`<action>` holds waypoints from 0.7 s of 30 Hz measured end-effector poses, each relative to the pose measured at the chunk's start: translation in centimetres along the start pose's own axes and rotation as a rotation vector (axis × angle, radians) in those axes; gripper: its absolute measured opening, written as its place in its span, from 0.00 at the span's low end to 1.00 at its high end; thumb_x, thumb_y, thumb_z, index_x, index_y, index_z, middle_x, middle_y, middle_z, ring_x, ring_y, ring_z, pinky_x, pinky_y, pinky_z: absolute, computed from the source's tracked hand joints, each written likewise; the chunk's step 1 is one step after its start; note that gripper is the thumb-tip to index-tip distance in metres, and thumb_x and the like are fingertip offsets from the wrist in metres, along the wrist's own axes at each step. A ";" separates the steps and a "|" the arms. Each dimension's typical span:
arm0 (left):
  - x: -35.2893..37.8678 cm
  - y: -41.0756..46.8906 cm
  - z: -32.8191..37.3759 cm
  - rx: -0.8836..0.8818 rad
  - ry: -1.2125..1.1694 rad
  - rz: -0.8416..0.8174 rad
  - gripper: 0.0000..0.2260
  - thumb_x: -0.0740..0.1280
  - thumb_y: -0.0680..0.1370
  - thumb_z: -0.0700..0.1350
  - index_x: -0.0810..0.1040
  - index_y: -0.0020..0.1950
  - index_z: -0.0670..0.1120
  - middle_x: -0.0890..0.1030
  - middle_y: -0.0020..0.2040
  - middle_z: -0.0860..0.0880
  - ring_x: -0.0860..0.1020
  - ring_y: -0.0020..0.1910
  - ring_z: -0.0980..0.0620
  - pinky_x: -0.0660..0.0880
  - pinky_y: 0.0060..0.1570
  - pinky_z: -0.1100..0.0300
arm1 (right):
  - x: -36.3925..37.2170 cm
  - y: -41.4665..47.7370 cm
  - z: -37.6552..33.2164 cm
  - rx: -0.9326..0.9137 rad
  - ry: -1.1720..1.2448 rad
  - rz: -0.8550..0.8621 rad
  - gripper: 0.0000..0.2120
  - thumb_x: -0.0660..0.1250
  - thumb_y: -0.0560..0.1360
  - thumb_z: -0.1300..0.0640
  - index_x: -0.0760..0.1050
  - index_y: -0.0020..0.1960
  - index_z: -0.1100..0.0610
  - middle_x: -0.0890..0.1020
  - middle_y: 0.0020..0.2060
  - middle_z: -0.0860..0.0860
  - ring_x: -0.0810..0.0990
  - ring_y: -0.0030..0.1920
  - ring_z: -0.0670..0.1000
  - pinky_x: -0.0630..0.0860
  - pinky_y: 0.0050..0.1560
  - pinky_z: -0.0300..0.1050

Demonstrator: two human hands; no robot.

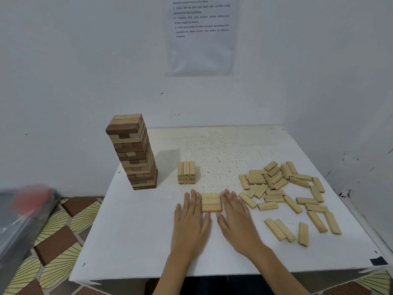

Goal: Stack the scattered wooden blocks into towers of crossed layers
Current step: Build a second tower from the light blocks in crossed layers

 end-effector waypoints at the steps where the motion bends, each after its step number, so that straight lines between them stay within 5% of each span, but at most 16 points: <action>1: 0.0 0.0 0.0 -0.001 -0.002 0.005 0.31 0.31 0.72 0.62 0.32 0.74 0.53 0.34 0.77 0.56 0.31 0.75 0.59 0.27 0.69 0.62 | -0.4 0.2 0.1 -0.004 0.111 -0.020 0.30 0.48 0.82 0.43 0.47 0.79 0.54 0.49 0.76 0.43 0.43 0.76 0.43 0.38 0.74 0.36; 4: 0.0 -0.1 0.0 0.002 -0.025 0.026 0.30 0.32 0.73 0.61 0.33 0.74 0.53 0.36 0.78 0.56 0.32 0.75 0.60 0.28 0.69 0.62 | -2.4 1.2 -0.1 -0.078 0.246 0.045 0.24 0.64 0.78 0.54 0.63 0.73 0.51 0.63 0.72 0.45 0.58 0.73 0.43 0.55 0.75 0.42; 7: -0.2 -0.1 0.1 0.011 -0.015 0.053 0.32 0.31 0.73 0.61 0.34 0.76 0.52 0.34 0.77 0.56 0.31 0.75 0.60 0.27 0.69 0.62 | -3.2 2.6 0.0 -0.208 0.181 0.015 0.18 0.66 0.74 0.48 0.73 0.63 0.49 0.70 0.67 0.45 0.62 0.70 0.43 0.60 0.70 0.44; 11: 0.1 0.0 -0.1 0.012 -0.053 0.071 0.29 0.37 0.77 0.59 0.37 0.76 0.51 0.36 0.77 0.56 0.34 0.76 0.59 0.28 0.69 0.62 | -3.1 3.8 0.4 -0.311 0.080 -0.050 0.15 0.66 0.73 0.43 0.76 0.56 0.48 0.74 0.65 0.44 0.64 0.69 0.45 0.59 0.66 0.41; 15: 0.9 0.2 -0.8 0.020 0.093 0.057 0.25 0.51 0.80 0.49 0.65 0.75 0.43 0.63 0.76 0.46 0.59 0.76 0.49 0.49 0.72 0.55 | -2.8 4.2 0.6 -0.376 0.016 -0.037 0.17 0.62 0.71 0.40 0.77 0.55 0.47 0.76 0.61 0.45 0.67 0.66 0.46 0.60 0.63 0.40; 21: 0.9 0.2 -0.7 0.042 0.139 0.120 0.24 0.52 0.79 0.48 0.68 0.74 0.43 0.67 0.75 0.46 0.58 0.74 0.51 0.46 0.71 0.56 | -2.6 4.4 0.5 -0.396 0.061 -0.018 0.15 0.63 0.72 0.42 0.78 0.52 0.50 0.80 0.52 0.44 0.72 0.60 0.45 0.64 0.58 0.38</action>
Point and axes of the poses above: each hand's wrist, its own y-axis towards the middle knuckle, its own x-axis out of the palm, z = x × y, the point moved 3 cm from there along y, towards the middle knuckle
